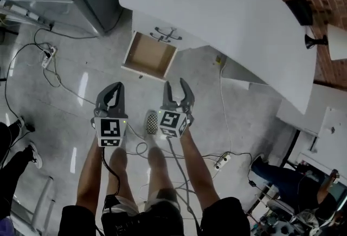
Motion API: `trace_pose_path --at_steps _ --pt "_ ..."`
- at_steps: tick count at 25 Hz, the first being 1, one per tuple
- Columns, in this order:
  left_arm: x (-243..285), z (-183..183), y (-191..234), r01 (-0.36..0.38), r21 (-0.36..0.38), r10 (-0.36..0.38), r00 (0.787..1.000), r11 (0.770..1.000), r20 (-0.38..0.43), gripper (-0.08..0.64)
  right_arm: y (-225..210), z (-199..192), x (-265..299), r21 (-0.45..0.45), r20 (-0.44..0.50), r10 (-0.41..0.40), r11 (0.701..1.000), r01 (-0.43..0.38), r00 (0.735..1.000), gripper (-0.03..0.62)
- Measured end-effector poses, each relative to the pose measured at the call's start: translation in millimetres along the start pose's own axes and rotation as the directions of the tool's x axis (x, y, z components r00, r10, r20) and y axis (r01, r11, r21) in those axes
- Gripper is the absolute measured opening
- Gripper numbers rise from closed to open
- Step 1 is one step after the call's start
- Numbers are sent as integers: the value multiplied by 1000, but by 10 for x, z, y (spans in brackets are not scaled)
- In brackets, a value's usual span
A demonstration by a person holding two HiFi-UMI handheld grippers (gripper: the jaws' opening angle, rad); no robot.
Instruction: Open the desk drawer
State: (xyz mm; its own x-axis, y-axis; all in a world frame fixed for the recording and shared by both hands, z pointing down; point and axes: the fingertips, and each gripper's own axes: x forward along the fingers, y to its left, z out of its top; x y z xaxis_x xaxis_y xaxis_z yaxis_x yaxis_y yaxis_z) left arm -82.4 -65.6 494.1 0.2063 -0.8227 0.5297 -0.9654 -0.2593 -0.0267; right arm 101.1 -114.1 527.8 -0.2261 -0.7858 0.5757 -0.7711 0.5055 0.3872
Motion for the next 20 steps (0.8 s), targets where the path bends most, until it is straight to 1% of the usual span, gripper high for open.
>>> trace_pose_path --at_steps 3,6,9,12,15,18,20 --pt "-216 588 -32 7 36 -8 999 999 48 11 -317 464 -385 89 69 -7 996 1 998 198" --pt "-500 1198 -92 5 66 -13 994 998 107 11 -637 931 -835 170 149 -24 986 -2 989 198" --pt "-846 1760 -158 3 107 -20 987 994 161 11 -951 1330 -1330 225 197 -57 974 12 979 198" --pt "-1182 2289 -216 5 152 -39 974 988 221 11 -1218 1689 -1755 262 234 -85 965 21 968 198" --pt "-1540 2718 -258 2 187 -52 962 982 267 11 -1420 1987 -2212 290 271 -127 956 44 954 187" --pt "-1937 3054 -284 -9 208 -57 950 978 307 11 -1528 2175 -2667 310 293 -160 949 65 943 173" --pt "-2177 3218 -298 -12 212 -61 941 977 333 11 -1563 2253 -2939 329 301 -179 941 75 937 139"
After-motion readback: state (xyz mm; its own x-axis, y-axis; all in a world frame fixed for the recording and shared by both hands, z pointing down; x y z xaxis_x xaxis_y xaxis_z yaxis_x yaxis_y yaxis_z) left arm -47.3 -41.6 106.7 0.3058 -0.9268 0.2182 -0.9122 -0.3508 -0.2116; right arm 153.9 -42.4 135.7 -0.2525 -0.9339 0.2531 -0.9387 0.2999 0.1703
